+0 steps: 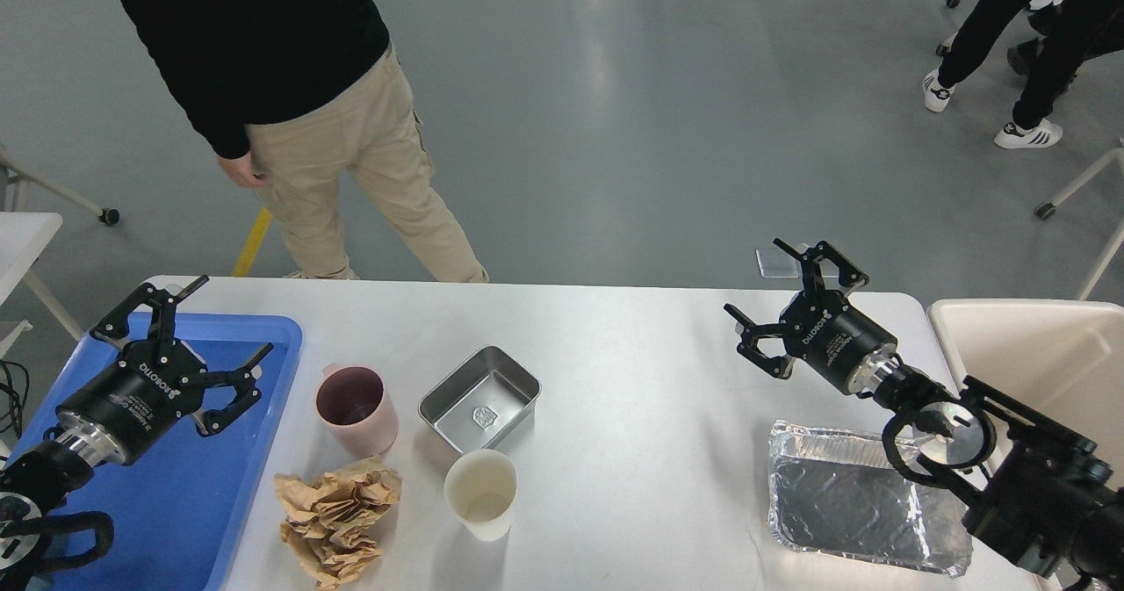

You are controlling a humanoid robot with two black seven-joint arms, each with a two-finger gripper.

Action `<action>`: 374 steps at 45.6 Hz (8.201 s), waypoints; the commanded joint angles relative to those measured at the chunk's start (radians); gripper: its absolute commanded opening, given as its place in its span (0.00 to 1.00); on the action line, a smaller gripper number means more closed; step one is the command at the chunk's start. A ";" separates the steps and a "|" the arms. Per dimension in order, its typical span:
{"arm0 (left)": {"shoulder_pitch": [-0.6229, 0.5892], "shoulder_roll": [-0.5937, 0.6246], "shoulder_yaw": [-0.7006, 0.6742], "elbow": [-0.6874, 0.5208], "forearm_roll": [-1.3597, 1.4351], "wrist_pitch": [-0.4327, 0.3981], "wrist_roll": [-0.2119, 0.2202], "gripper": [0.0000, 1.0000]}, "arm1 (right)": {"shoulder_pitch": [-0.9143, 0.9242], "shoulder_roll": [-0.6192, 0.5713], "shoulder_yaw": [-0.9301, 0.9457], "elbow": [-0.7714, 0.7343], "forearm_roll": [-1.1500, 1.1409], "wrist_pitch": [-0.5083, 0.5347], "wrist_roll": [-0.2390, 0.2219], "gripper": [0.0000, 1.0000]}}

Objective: Tidy desktop

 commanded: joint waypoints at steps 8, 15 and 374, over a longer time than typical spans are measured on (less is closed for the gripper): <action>0.008 -0.019 -0.015 0.003 0.005 0.053 -0.020 0.97 | -0.002 0.007 0.000 0.000 -0.008 0.000 0.000 1.00; 0.028 -0.018 -0.063 0.008 0.011 0.053 -0.020 0.97 | -0.001 0.009 0.000 0.000 -0.009 0.000 0.000 1.00; -0.666 0.189 1.012 0.227 1.636 -0.120 -0.420 0.00 | -0.189 -0.137 0.158 0.302 -0.048 0.002 0.003 1.00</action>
